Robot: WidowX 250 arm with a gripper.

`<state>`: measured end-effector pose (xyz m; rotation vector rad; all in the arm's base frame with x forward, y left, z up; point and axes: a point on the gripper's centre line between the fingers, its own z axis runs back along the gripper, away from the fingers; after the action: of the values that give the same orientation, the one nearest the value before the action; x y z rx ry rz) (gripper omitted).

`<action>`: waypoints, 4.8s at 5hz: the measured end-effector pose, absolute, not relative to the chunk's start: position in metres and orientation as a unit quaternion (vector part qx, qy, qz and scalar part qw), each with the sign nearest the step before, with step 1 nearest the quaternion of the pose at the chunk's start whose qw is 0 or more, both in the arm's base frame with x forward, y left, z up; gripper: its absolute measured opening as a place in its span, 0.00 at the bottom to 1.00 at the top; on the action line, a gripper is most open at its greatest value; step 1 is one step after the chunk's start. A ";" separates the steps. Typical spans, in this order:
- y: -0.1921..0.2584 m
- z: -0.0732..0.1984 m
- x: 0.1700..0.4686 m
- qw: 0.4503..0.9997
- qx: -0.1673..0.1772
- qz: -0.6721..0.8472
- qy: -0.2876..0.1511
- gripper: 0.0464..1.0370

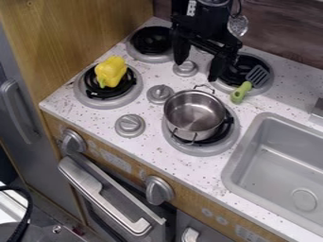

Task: Move silver pot to the upper left burner

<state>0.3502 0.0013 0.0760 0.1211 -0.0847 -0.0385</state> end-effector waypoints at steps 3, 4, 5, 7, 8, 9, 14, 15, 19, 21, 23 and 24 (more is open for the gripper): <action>-0.026 0.059 0.338 0.997 0.054 -0.052 -0.010 0.96; -0.039 0.059 0.341 0.997 0.043 -0.057 -0.022 0.96; -0.040 0.045 0.346 0.998 0.042 -0.035 -0.027 0.96; -0.020 -0.030 0.345 0.999 0.024 0.016 0.029 0.96; -0.022 -0.041 0.352 0.999 0.012 0.019 0.024 0.91; -0.022 -0.042 0.358 1.000 0.008 0.012 0.009 0.63; 0.060 0.010 0.429 0.974 0.087 -0.135 -0.157 0.01; 0.088 0.001 0.451 0.974 0.109 -0.129 -0.150 0.01; 0.165 -0.018 0.509 0.976 0.143 -0.084 -0.142 0.01; 0.165 -0.021 0.511 0.975 0.133 -0.092 -0.152 0.03; 0.156 -0.020 0.488 0.976 0.140 -0.067 -0.155 0.42; 0.152 0.021 0.476 0.968 0.149 -0.045 -0.197 0.74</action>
<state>0.4755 0.1516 0.0206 0.3002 -0.3980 -0.0916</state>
